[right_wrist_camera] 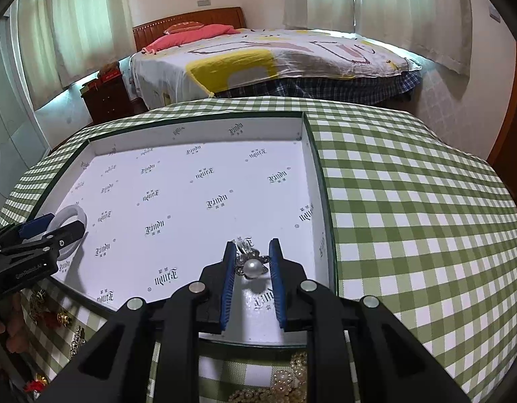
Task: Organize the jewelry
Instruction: 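Carry the bangle and ring into the green box and open both tools, then grasp the dark red bead bracelet with the right tool while the left tool grasps the red tassel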
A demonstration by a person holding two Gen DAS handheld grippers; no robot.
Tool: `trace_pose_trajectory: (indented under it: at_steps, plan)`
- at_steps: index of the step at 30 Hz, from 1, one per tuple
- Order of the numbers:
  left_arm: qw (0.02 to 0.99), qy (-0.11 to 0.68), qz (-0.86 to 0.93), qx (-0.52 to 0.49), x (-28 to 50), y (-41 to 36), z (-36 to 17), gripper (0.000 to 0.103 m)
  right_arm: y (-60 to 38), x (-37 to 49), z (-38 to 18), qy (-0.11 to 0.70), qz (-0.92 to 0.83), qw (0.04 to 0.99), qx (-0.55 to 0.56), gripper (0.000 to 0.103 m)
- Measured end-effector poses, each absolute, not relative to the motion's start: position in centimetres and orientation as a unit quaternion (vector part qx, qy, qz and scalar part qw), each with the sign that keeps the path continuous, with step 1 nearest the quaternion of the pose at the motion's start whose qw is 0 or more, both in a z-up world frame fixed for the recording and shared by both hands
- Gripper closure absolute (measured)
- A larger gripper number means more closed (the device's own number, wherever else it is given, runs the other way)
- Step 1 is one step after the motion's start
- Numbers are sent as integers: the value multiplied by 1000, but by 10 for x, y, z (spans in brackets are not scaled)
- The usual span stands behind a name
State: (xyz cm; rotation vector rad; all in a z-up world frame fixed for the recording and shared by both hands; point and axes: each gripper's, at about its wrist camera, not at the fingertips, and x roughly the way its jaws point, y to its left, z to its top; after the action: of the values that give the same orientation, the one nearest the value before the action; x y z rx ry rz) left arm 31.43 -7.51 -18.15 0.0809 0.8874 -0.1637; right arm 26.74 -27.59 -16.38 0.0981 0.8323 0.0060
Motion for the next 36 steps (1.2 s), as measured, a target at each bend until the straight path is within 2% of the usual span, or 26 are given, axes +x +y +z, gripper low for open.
trace_pose_trajectory:
  at_steps: [3, 5, 8, 18, 24, 26, 36]
  plan:
    - [898, 430, -84, 43, 314, -76, -182, 28, -276, 266, -164, 403, 5, 914, 49, 79]
    - [896, 432, -87, 48, 314, -78, -183, 26, -274, 266, -163, 401, 8, 915, 48, 66]
    - [897, 430, -88, 43, 313, -77, -182, 25, -271, 264, -163, 398, 18, 916, 49, 58]
    - [926, 366, -78, 43, 279, -66, -151, 23, -268, 236, -133, 359, 18, 931, 59, 50]
    - [943, 325, -65, 30, 242, -53, -126, 22, -255, 201, -119, 340, 15, 939, 56, 41]
    - [946, 316, -61, 26, 226, -47, -120, 19, -248, 186, -119, 340, 17, 939, 54, 39]
    - [957, 288, -25, 35, 149, -21, -115, 19, -213, 113, -147, 354, 32, 934, 45, 35]
